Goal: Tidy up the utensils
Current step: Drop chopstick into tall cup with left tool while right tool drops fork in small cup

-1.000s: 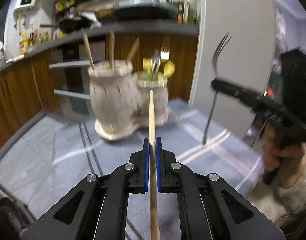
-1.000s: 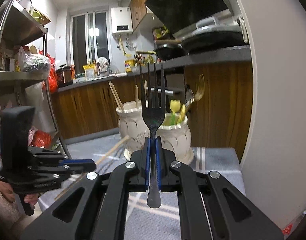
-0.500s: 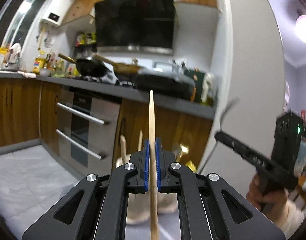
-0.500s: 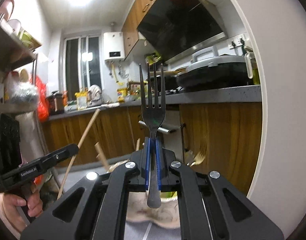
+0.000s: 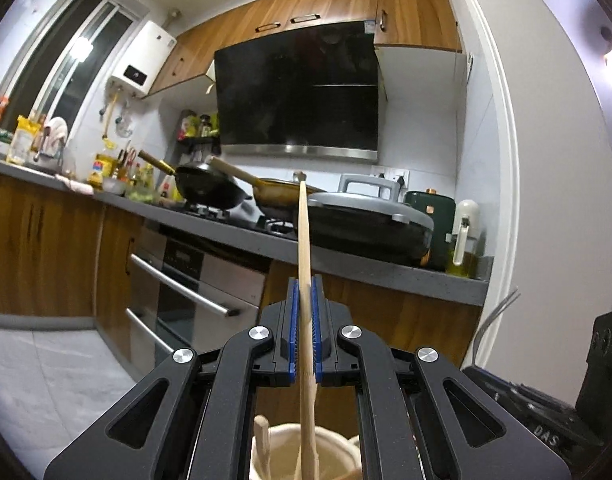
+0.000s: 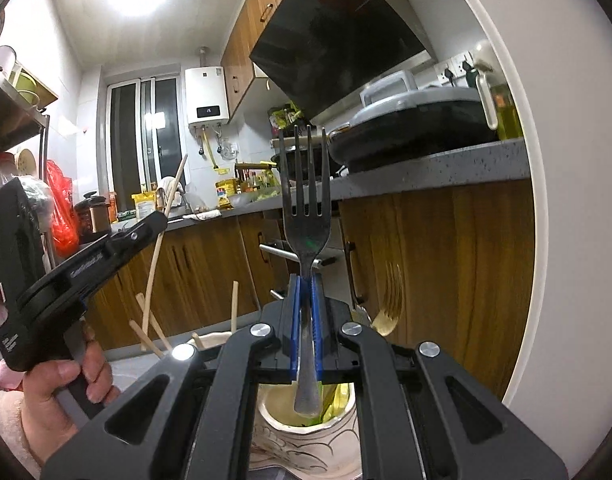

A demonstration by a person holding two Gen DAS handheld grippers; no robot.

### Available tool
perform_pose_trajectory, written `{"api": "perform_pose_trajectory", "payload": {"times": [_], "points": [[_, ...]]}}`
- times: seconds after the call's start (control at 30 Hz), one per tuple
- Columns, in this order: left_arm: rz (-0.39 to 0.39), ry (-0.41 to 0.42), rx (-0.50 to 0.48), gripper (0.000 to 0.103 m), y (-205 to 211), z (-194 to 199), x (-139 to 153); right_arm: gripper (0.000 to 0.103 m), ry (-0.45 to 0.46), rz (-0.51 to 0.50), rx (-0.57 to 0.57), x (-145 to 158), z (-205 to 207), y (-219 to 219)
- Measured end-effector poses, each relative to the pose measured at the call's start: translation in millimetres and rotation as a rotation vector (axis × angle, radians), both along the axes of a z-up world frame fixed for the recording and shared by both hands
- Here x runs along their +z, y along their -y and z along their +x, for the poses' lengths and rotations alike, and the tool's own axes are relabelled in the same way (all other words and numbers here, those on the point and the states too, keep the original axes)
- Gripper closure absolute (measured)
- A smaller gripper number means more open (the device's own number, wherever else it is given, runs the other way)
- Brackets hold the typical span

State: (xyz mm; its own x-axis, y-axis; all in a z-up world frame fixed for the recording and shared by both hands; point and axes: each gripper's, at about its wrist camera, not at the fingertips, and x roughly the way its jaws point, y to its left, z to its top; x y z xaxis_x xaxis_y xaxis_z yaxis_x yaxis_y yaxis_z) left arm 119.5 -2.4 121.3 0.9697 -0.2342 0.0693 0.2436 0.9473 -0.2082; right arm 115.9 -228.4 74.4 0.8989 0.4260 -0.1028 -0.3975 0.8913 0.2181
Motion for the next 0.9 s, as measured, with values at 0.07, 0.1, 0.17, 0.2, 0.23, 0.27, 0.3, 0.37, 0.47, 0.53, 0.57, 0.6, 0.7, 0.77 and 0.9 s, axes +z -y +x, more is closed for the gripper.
{"api": "perform_pose_trajectory", "payload": {"times": [0.07,0.1,0.17,0.2,0.23,0.27,0.3,0.37,0.47,0.53,0.57,0.6,0.7,0.77,0.9], "points": [[-0.004,-0.002,0.000,0.096,-1.3,2.4,-2.7,0.098,-0.010,-0.004,0.005,-3.9,4.1,-1.1],[-0.001,-0.004,0.006,0.096,0.1,6.9,-4.5,0.098,-0.012,-0.007,0.005,-5.0,4.7,-2.5],[0.004,-0.011,0.008,0.096,0.0,11.6,-9.4,0.098,-0.014,-0.011,0.005,-7.8,6.2,-3.7],[0.008,-0.012,0.010,0.096,0.6,13.6,-11.1,0.098,-0.015,-0.012,0.006,-9.1,7.5,-4.1],[0.009,-0.013,0.011,0.096,1.0,13.9,-13.0,0.098,-0.016,-0.012,0.006,-10.2,8.3,-4.2],[0.010,-0.014,0.014,0.096,1.6,15.4,-14.5,0.098,-0.018,-0.011,0.005,-11.2,8.6,-4.1],[0.009,-0.012,0.012,0.096,1.8,16.9,-15.8,0.098,-0.024,-0.010,0.005,-12.4,10.0,-4.1],[0.013,-0.017,0.009,0.096,2.2,16.8,-17.4,0.098,-0.032,-0.009,0.008,-13.5,13.1,-3.7],[0.022,-0.031,-0.001,0.096,4.0,18.9,-21.3,0.098,-0.040,-0.012,0.010,-15.6,14.2,-3.6],[0.032,-0.029,-0.001,0.096,4.4,15.8,-22.3,0.098,-0.043,-0.013,0.012,-16.3,14.7,-4.0],[0.034,-0.033,-0.008,0.096,4.0,15.2,-22.8,0.098,-0.046,-0.013,0.015,-17.2,15.3,-4.0],[0.033,-0.035,-0.011,0.096,3.1,14.7,-23.4,0.098,-0.051,-0.014,0.019,-18.0,15.7,-4.6],[0.036,-0.046,-0.011,0.096,1.1,11.5,-24.3,0.098,-0.066,-0.021,0.030,-20.5,17.8,-6.8],[0.035,-0.050,-0.010,0.096,-1.0,8.8,-23.4,0.098,-0.078,-0.029,0.035,-22.4,19.6,-8.3],[0.045,-0.046,-0.015,0.084,-2.7,1.1,-19.3,0.098,-0.121,-0.061,0.033,-26.4,26.0,-14.4]]}}
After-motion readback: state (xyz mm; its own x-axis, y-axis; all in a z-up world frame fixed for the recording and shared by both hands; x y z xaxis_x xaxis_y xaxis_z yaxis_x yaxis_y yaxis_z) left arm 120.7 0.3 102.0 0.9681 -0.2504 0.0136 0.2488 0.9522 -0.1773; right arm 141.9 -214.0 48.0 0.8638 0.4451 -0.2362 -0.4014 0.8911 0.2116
